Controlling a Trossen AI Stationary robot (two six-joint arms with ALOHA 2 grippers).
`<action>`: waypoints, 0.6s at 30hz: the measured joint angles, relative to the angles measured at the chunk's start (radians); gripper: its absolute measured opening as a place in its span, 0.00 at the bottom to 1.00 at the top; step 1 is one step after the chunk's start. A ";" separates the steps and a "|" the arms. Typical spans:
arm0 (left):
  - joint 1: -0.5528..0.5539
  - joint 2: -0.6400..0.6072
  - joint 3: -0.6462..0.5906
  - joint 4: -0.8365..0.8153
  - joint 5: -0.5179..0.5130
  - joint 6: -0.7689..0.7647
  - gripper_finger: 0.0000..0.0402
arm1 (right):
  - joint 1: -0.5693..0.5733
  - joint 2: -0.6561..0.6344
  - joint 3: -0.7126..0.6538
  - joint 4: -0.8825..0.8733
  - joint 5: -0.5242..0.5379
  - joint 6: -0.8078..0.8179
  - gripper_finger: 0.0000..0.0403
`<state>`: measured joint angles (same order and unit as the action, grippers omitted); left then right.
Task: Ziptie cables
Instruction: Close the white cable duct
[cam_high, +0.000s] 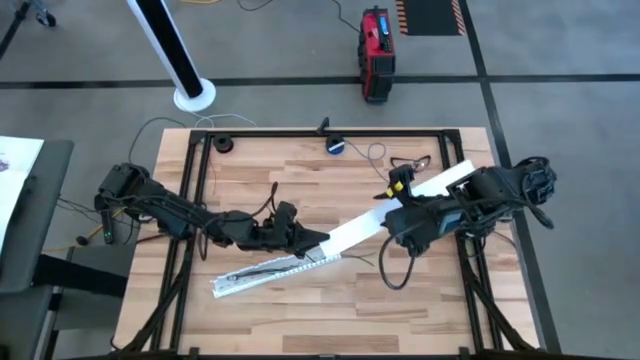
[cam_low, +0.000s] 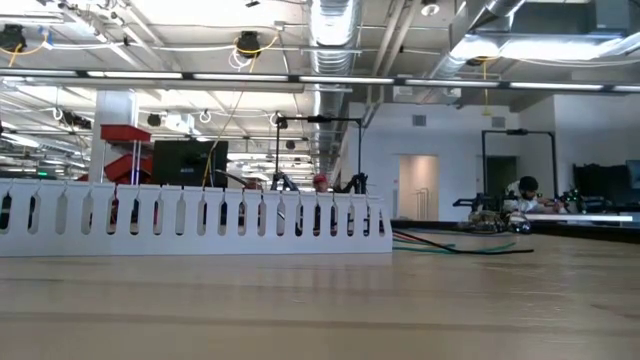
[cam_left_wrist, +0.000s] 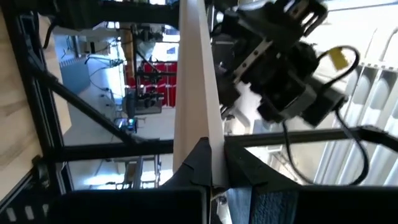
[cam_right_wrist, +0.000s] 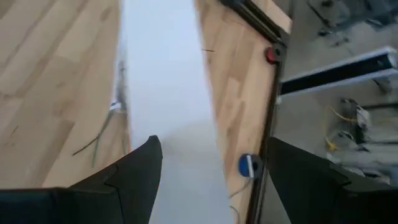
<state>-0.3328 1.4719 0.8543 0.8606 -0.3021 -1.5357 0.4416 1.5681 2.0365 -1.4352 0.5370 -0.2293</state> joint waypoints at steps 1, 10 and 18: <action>0.000 0.000 0.000 0.003 0.010 0.004 0.02 | 0.000 0.001 0.000 -0.001 -0.014 -0.007 0.69; 0.001 0.000 0.000 -0.012 0.010 0.011 0.02 | -0.027 0.005 0.000 0.166 -0.214 -0.041 0.69; 0.001 0.000 0.000 -0.011 0.010 0.037 0.02 | -0.079 0.026 -0.001 0.182 -0.294 -0.052 0.69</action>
<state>-0.3317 1.4719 0.8543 0.8494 -0.2918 -1.4989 0.3626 1.5940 2.0359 -1.2527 0.2428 -0.2811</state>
